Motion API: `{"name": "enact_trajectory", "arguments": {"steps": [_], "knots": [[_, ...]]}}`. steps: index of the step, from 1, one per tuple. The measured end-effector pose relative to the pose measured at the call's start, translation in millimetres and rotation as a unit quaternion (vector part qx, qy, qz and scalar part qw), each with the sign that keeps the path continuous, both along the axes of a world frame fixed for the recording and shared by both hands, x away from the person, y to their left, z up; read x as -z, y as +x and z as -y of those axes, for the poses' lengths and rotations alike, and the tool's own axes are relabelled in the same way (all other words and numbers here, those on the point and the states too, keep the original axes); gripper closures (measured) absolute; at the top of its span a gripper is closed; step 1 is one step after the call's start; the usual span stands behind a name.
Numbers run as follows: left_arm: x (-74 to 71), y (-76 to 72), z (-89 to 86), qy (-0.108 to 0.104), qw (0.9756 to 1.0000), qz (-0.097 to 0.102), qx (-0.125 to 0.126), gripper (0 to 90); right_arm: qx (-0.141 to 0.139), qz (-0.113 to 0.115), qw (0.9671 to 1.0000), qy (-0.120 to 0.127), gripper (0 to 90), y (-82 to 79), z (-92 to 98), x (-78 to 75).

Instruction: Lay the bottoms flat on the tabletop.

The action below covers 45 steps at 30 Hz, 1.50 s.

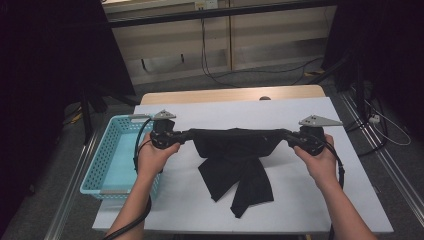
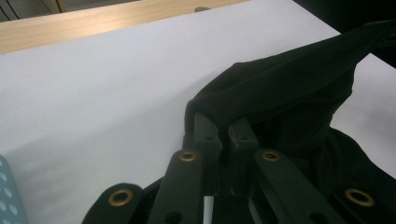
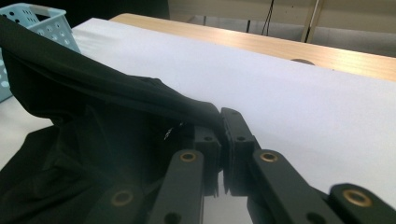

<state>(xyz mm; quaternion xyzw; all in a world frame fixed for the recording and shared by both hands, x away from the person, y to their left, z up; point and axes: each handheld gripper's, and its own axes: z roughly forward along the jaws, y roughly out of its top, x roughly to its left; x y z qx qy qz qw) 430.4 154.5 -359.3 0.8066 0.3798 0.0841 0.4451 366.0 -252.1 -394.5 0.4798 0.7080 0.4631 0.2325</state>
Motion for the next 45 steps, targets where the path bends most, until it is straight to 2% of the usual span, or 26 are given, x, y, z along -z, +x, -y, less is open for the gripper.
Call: {"name": "enact_trajectory", "arguments": {"steps": [9,13,16,17,18,19,20,21,22,23,24,25,26,27,28,29,30,32,35,37,38,40,41,42,43,45], "knots": [[5.4,13.3,4.6,0.000,0.9998,-0.017,-0.006,85.5,-0.006,-0.010,0.9999,-0.001,86.2,9.1,-2.9,3.9],[3.9,27.3,8.8,-0.001,0.9998,-0.019,-0.004,85.5,-0.004,-0.016,0.9998,-0.007,86.1,21.0,-2.5,6.4],[0.2,44.6,6.2,-0.009,0.9996,-0.022,-0.013,85.6,0.004,-0.023,0.9996,0.014,86.2,38.9,0.9,1.3],[-2.3,52.5,4.6,-0.010,0.9995,-0.027,-0.016,85.6,0.004,-0.023,0.9996,0.014,86.2,38.9,0.9,1.3],[-9.6,70.0,6.9,-0.001,0.9995,-0.021,-0.024,85.7,0.009,-0.029,0.9993,0.020,86.4,52.7,1.3,-6.6],[-9.6,70.0,6.9,-0.001,0.9995,-0.021,-0.024,85.7,0.009,-0.029,0.9993,0.020,86.4,52.7,1.3,-6.6],[-22.2,88.9,15.2,-0.008,0.9996,-0.017,-0.022,85.8,0.011,-0.032,0.9992,0.023,86.6,73.8,-0.7,-20.4],[-29.8,99.0,20.9,-0.015,0.9995,-0.010,-0.025,85.8,0.015,-0.025,0.9993,0.022,86.7,87.2,-2.0,-29.7],[-29.8,99.0,20.9,-0.015,0.9995,-0.010,-0.025,85.8,0.031,-0.017,0.9986,0.040,86.6,102.7,-2.4,-39.4],[-42.1,120.1,34.8,-0.018,0.9988,0.016,-0.042,85.7,0.060,-0.006,0.9971,0.047,86.3,118.8,-2.6,-48.5],[-43.5,129.4,39.7,-0.027,0.9977,0.025,-0.058,85.0,0.083,0.000,0.9946,0.062,81.3,133.8,-3.0,-55.9],[-42.3,136.6,43.6,-0.030,0.9968,0.023,-0.071,80.4,0.102,0.006,0.9922,0.072,65.4,145.5,-4.4,-60.9],[-38.9,140.4,47.2,-0.036,0.9953,0.010,-0.089,62.6,0.123,0.011,0.9902,0.066,55.2,152.2,-6.8,-63.8],[-32.7,140.3,50.3,-0.034,0.9946,0.005,-0.098,41.8,0.127,0.014,0.9902,0.057,54.7,153.7,-9.7,-63.6],[-32.7,140.3,50.3,-0.034,0.9946,0.005,-0.098,32.2,0.127,0.014,0.9902,0.057,54.7,153.7,-9.7,-63.6],[-16.0,132.6,53.5,-0.007,0.9969,0.003,-0.079,29.5,0.100,-0.009,0.9948,0.020,41.2,148.5,-19.1,-55.4],[-5.9,127.1,54.6,-0.001,0.9975,0.001,-0.071,25.9,0.087,-0.018,0.9960,0.012,36.0,141.6,-24.0,-48.6],[12.1,114.3,53.3,0.009,0.9978,-0.008,-0.065,22.3,0.057,-0.027,0.9979,0.012,33.8,123.0,-29.3,-33.4],[32.7,91.7,51.4,0.020,0.9984,-0.012,-0.052,16.4,0.024,-0.045,0.9987,-0.007,28.8,90.7,-34.4,-10.4],[41.0,75.5,50.1,0.024,0.9985,-0.011,-0.048,15.9,0.017,-0.043,0.9984,-0.033,27.7,68.3,-35.3,2.7],[41.0,75.5,50.1,0.024,0.9985,-0.011,-0.048,15.1,0.017,-0.043,0.9984,-0.033,27.7,68.3,-35.3,2.7],[46.2,60.4,48.2,0.032,0.9985,-0.009,-0.044,14.2,-0.001,-0.059,0.9977,-0.034,25.5,38.9,-34.5,20.0],[48.1,53.1,47.1,0.034,0.9985,-0.007,-0.042,14.2,-0.001,-0.059,0.9977,-0.034,25.5,38.9,-34.5,20.0],[51.0,39.9,45.3,0.041,0.9985,-0.002,-0.036,13.5,-0.005,-0.060,0.9973,-0.042,24.9,21.7,-34.3,28.4],[51.0,39.9,45.3,0.041,0.9985,-0.002,-0.036,12.9,-0.005,-0.060,0.9973,-0.042,24.9,21.7,-34.3,28.4],[54.2,24.8,44.6,0.045,0.9986,0.000,-0.028,12.0,-0.011,-0.058,0.9974,-0.041,23.6,0.8,-33.7,37.8]]}}
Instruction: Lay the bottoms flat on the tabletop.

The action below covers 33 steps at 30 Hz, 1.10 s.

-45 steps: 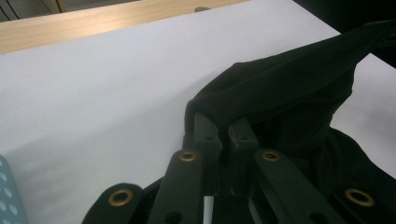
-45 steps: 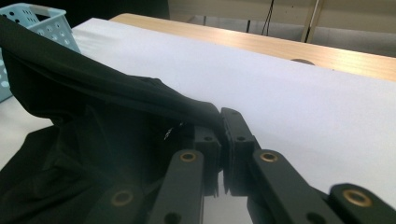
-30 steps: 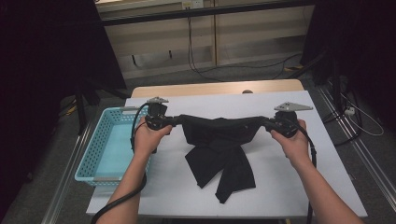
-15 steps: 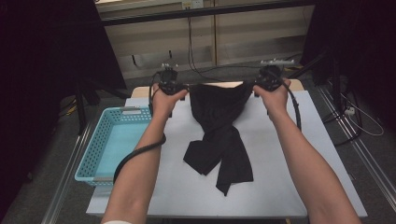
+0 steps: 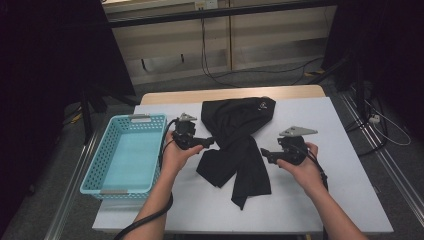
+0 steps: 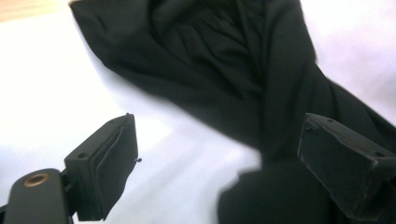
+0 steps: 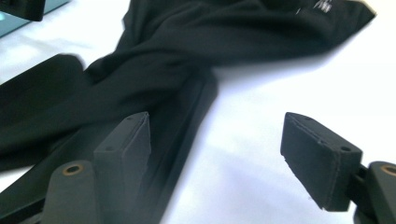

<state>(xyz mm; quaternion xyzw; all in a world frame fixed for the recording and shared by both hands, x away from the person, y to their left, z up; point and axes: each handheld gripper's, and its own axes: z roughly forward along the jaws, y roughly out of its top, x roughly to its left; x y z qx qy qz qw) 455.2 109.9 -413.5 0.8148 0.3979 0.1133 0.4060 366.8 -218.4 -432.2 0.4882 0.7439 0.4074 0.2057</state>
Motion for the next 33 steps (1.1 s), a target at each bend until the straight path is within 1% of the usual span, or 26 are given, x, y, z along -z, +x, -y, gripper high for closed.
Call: {"name": "enact_trajectory", "arguments": {"steps": [1,2,3,4,5,6,7,8,11,12,13,14,15,16,18,19,21,22,24,25,26,28,29,31,32,33], "knots": [[-0.2,-3.6,-0.7,0.005,1.0000,0.000,0.004,12.0,-0.001,-0.001,1.0000,0.002,22.9,-5.1,0.1,2.8],[-0.2,-3.6,-0.7,0.005,1.0000,0.000,0.004,11.6,-0.003,-0.001,1.0000,0.000,22.5,-9.3,0.0,5.4],[-0.8,-10.1,-1.6,0.003,1.0000,0.005,0.008,11.0,-0.003,0.001,1.0000,-0.001,22.3,-12.6,0.0,7.8],[-0.8,-10.1,-1.6,0.003,1.0000,0.005,0.008,10.7,-0.001,0.001,1.0000,0.000,21.8,-15.2,0.0,10.1],[-1.7,-16.1,-2.4,0.004,0.9999,0.011,0.013,10.3,0.000,0.001,1.0000,0.003,21.4,-17.0,0.3,12.3],[-1.7,-16.1,-2.4,0.004,0.9999,0.011,0.013,9.7,0.000,0.001,1.0000,0.003,21.4,-17.0,0.3,12.3],[-0.4,-21.4,-3.5,0.006,0.9997,0.011,0.019,9.3,-0.002,0.000,1.0000,0.009,20.5,-19.4,-0.4,15.0],[0.9,-23.4,-5.0,0.009,0.9996,0.012,0.023,9.2,-0.004,-0.002,1.0000,0.008,19.9,-19.9,-1.2,15.3],[8.4,-28.2,-9.6,0.001,0.9997,0.011,0.022,8.8,-0.009,-0.003,0.9999,0.009,19.1,-21.7,-3.8,17.1],[11.1,-30.0,-11.2,-0.004,0.9998,0.011,0.017,8.7,-0.009,-0.004,0.9999,0.008,18.8,-22.2,-4.7,17.9],[11.1,-30.0,-11.2,-0.004,0.9998,0.011,0.017,8.6,-0.009,-0.004,0.9999,0.008,18.8,-22.2,-4.7,17.9],[16.6,-31.6,-12.4,0.000,0.9998,0.007,0.019,8.6,-0.010,-0.004,0.9999,-0.003,18.2,-23.2,-6.9,18.8],[16.6,-31.6,-12.4,0.000,0.9998,0.007,0.019,8.6,-0.010,-0.004,0.9999,-0.003,18.2,-23.2,-6.9,18.8],[18.1,-31.7,-12.4,0.006,0.9997,0.005,0.022,8.6,-0.009,-0.002,0.9999,-0.005,17.7,-23.6,-7.7,19.0],[20.4,-32.9,-12.3,0.010,0.9997,0.010,0.019,8.6,-0.010,0.000,1.0000,-0.002,17.3,-24.0,-9.2,18.7],[22.2,-35.3,-12.6,0.010,0.9997,0.005,0.019,9.5,-0.010,0.001,0.9999,-0.002,17.0,-24.8,-11.0,17.9],[24.1,-38.2,-12.0,0.020,0.9995,0.008,0.023,10.1,-0.015,0.003,0.9999,-0.004,16.9,-24.8,-13.1,17.7],[24.1,-38.2,-12.0,0.020,0.9995,0.008,0.023,10.8,-0.015,0.003,0.9999,-0.004,16.9,-24.8,-13.1,17.7],[26.2,-40.3,-12.5,0.029,0.9993,0.013,0.019,11.4,-0.017,0.002,0.9998,-0.007,16.9,-24.9,-15.0,18.1],[27.6,-41.0,-12.9,0.026,0.9995,0.009,0.017,12.0,-0.018,0.003,0.9998,-0.008,16.9,-24.9,-15.9,18.3],[30.9,-41.5,-13.3,0.030,0.9994,0.004,0.014,14.8,-0.023,0.003,0.9996,-0.013,16.9,-25.5,-17.6,18.2],[33.0,-41.5,-13.3,0.033,0.9993,0.000,0.016,16.9,-0.024,0.004,0.9996,-0.013,16.9,-25.7,-18.2,18.0],[37.1,-41.7,-12.4,0.037,0.9991,-0.005,0.021,19.1,-0.026,0.006,0.9996,-0.012,17.0,-26.3,-18.8,17.2],[38.7,-41.9,-11.7,0.039,0.9989,-0.007,0.024,24.6,-0.026,0.007,0.9996,-0.011,17.0,-26.8,-18.7,16.6],[39.3,-42.1,-11.5,0.043,0.9986,-0.012,0.030,24.6,-0.026,0.007,0.9996,-0.011,17.0,-26.8,-18.7,16.6],[40.7,-43.5,-10.0,0.052,0.9975,-0.020,0.042,30.5,-0.026,0.006,0.9996,-0.010,17.1,-27.1,-17.6,16.1]]}}
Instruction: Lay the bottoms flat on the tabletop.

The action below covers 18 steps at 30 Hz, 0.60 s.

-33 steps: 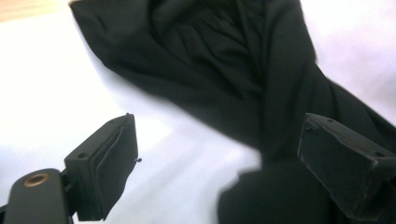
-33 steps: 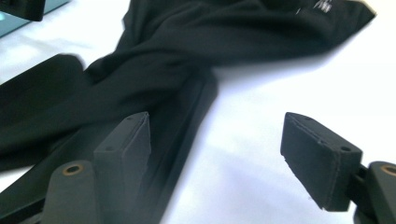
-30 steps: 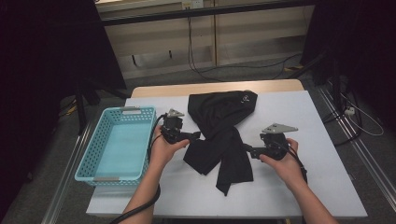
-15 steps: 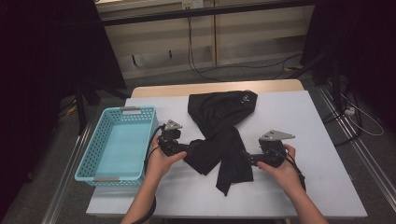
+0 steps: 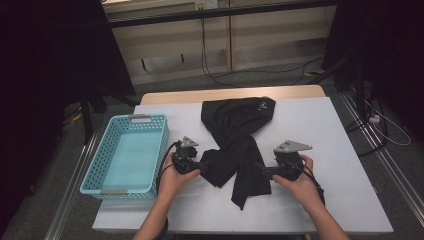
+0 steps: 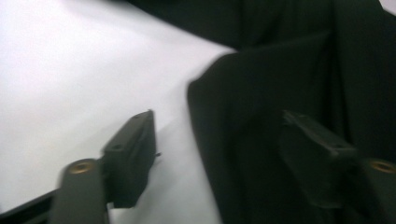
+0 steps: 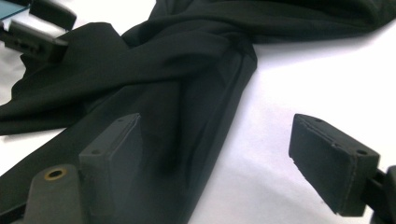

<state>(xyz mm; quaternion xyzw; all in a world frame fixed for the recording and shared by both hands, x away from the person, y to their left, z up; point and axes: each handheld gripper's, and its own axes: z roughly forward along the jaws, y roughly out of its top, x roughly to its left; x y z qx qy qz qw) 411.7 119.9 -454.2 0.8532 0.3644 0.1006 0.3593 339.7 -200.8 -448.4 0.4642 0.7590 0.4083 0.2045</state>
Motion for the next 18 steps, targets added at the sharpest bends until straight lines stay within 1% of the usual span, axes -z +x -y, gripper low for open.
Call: {"name": "enact_trajectory", "arguments": {"steps": [1,2,3,4,5,7,8,9,10,11,12,13,14,15,16,17,18], "knots": [[0.0,0.0,0.0,0.000,1.0000,0.000,0.000,35.5,0.000,0.000,1.0000,0.000,17.1,0.0,0.0,0.0],[1.3,-1.6,1.7,0.008,0.9999,0.009,0.002,35.5,0.001,0.002,1.0000,0.000,17.1,0.0,1.0,-0.2],[0.3,-4.3,3.4,0.019,0.9997,0.013,0.008,40.8,0.004,0.002,1.0000,0.002,17.3,-1.0,2.6,-1.2],[-1.3,-4.7,3.0,0.009,0.9999,-0.002,0.009,50.2,0.004,0.004,1.0000,0.003,17.3,-1.9,3.1,-1.7],[-1.8,-5.5,3.3,0.003,0.9999,-0.012,0.007,60.0,0.003,0.004,1.0000,0.002,17.5,-2.6,3.3,-1.9],[-1.7,-6.4,4.0,0.005,0.9999,-0.012,0.005,64.5,0.002,0.005,1.0000,0.001,17.6,-3.6,3.5,-1.8],[-2.0,-7.6,5.8,0.003,0.9999,-0.013,-0.003,64.5,0.002,0.005,1.0000,0.001,17.6,-3.6,3.5,-1.8],[-3.7,-7.7,6.4,0.001,0.9996,-0.029,0.001,80.4,-0.003,0.006,1.0000,0.003,17.5,-3.9,3.2,-1.4],[-3.5,-9.1,10.7,-0.016,0.9984,-0.054,0.003,84.5,-0.004,0.006,1.0000,0.002,17.6,-4.1,2.8,-1.4],[-3.5,-9.1,10.7,-0.016,0.9984,-0.054,0.003,86.9,-0.005,0.005,1.0000,0.002,17.7,-3.9,2.0,-1.4],[-5.7,-8.6,13.3,-0.018,0.9979,-0.063,-0.003,87.7,-0.007,0.006,1.0000,0.000,17.8,-3.3,1.1,-1.2],[-7.4,-8.3,13.1,-0.029,0.9970,-0.072,-0.003,88.1,-0.008,0.004,1.0000,-0.003,17.8,-2.8,0.3,-0.9],[-9.3,-8.5,12.9,-0.043,0.9962,-0.075,-0.002,88.2,-0.009,0.001,0.9999,-0.006,17.7,-2.6,-0.9,-0.3],[-11.5,-9.0,12.8,-0.051,0.9956,-0.079,0.002,88.3,-0.013,-0.002,0.9999,-0.008,17.5,-2.7,-2.0,0.3],[-14.5,-9.9,13.6,-0.065,0.9944,-0.083,0.007,88.3,-0.018,-0.003,0.9998,-0.010,17.4,-3.1,-2.8,0.6],[-14.5,-9.9,13.6,-0.065,0.9944,-0.083,0.007,88.3,-0.018,-0.003,0.9998,-0.010,17.4,-3.1,-2.8,0.6],[-18.5,-11.2,14.9,-0.081,0.9931,-0.085,0.009,88.3,-0.021,-0.003,0.9997,-0.011,17.3,-3.9,-3.5,0.6]]}}
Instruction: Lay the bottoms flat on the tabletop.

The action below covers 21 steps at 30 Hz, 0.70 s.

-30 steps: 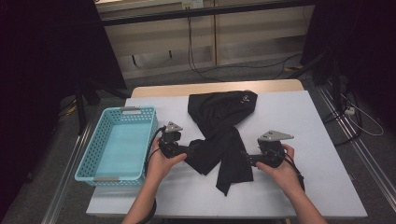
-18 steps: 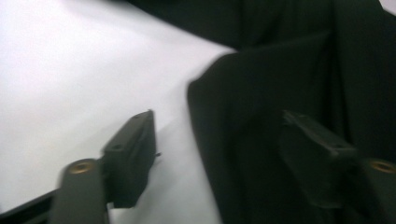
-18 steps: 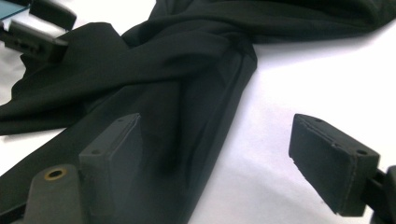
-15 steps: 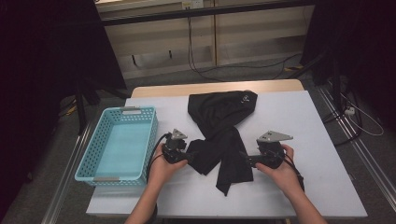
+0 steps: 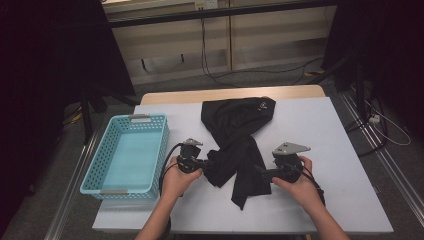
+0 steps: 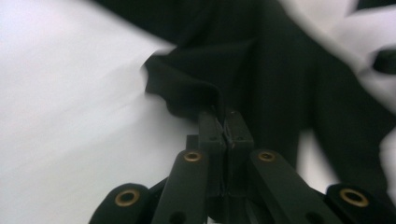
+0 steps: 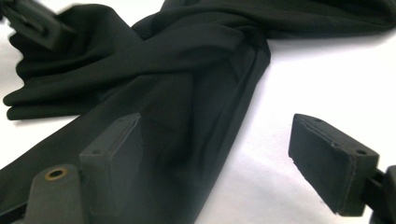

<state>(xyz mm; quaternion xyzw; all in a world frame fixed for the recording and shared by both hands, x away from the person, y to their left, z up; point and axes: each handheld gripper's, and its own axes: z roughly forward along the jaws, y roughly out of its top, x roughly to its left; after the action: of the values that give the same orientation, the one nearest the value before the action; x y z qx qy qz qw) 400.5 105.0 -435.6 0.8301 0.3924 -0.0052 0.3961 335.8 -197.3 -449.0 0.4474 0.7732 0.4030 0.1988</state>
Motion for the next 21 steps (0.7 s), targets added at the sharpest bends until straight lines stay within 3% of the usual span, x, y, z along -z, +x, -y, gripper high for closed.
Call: {"name": "enact_trajectory", "arguments": {"steps": [2,3,5,9,13,17,21], "knots": [[-13.6,-5.8,5.4,-0.027,0.9995,0.013,0.014,88.3,0.000,0.003,1.0000,0.003,16.6,-1.7,-0.5,-1.1],[-13.6,-5.8,5.4,-0.027,0.9995,0.013,0.014,88.3,-0.001,0.004,1.0000,0.004,16.6,-2.1,-0.5,-1.5],[-21.4,-9.3,12.1,-0.040,0.9984,0.033,0.024,88.3,-0.006,0.004,0.9999,0.009,16.5,-2.7,-1.6,-1.1],[-23.3,-11.0,17.0,-0.047,0.9975,0.036,0.037,88.2,-0.013,0.003,0.9999,0.002,16.5,-3.8,-5.0,0.5],[-20.2,-12.1,23.1,-0.048,0.9974,0.036,0.039,88.1,-0.030,0.003,0.9995,0.007,16.5,-6.7,-9.2,-0.7],[-18.4,-12.6,22.9,-0.028,0.9974,0.051,0.043,87.3,-0.029,0.007,0.9996,0.006,16.5,-7.6,-8.9,-1.2],[-18.4,-11.4,16.6,-0.022,0.9976,0.052,0.041,87.8,-0.033,0.010,0.9994,0.005,17.1,-6.6,-11.1,-2.3]]}}
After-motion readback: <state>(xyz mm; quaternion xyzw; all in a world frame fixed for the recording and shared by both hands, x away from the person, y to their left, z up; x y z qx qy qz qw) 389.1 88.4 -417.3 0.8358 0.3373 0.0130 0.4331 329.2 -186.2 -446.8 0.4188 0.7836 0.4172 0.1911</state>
